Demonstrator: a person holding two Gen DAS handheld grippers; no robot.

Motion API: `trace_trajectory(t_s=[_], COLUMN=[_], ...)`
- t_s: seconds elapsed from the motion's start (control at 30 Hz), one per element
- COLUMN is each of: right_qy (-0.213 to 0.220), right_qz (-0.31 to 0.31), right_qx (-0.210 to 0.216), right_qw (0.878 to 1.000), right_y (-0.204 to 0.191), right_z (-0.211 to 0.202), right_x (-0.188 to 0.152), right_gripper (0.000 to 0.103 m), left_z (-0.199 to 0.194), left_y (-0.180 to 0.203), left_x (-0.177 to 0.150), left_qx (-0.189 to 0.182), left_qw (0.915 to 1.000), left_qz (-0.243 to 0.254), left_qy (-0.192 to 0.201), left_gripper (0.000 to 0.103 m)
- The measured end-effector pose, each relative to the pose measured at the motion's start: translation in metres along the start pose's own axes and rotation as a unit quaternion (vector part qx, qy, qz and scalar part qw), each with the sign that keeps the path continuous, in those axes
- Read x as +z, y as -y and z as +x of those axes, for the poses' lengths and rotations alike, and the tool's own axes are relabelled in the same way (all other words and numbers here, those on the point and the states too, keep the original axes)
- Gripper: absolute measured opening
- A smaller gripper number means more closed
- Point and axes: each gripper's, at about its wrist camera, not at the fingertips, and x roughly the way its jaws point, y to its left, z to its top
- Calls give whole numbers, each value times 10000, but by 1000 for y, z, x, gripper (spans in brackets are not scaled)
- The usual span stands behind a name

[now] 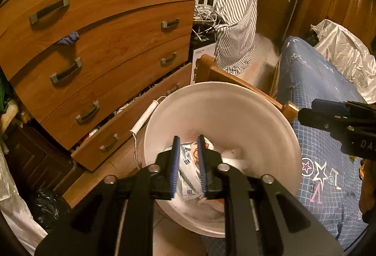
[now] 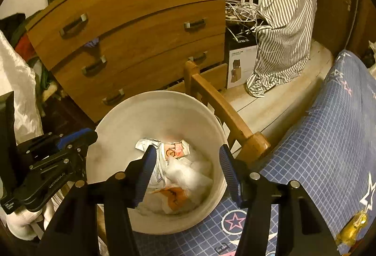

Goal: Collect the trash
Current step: 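Move both open tools back toward the trash on the bed, then grasp the red Double Happiness cigarette box with the left tool while the right tool grasps the beige sponge block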

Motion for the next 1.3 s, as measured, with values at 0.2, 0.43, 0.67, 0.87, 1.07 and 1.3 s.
trace_trajectory(t_s=[0.2,0.43,0.67,0.87,1.07,1.3], right_qy=[73,473,894,1179,1207,1111], right_qz=[212,304,560,974,1488,2522], right_qx=[79,-30,-402,-651,-1006,-1619], right_qw=[9997,9984,9936,9861,9763,9475], right_y=[16,35,72,112,169,266], right_z=[-15,-61,-119,-172,-212,-242], right_x=[-20,-66,-148,-229,-318,-420], right_gripper=[57,63,73,80,80,80], left_z=[-2,-7,-7,-9,-12,-13], left_y=[7,24,73,127,191,269], left_x=[-4,-19,-42,-61,-85,-121], left_qx=[-49,-251,-547,-870,-1372,-1767], left_qw=[10000,9995,9971,9924,9822,9671], left_qz=[48,186,507,837,1202,1717], left_qy=[-27,-56,-152,-258,-439,-641], left_gripper=[18,29,38,44,44,47])
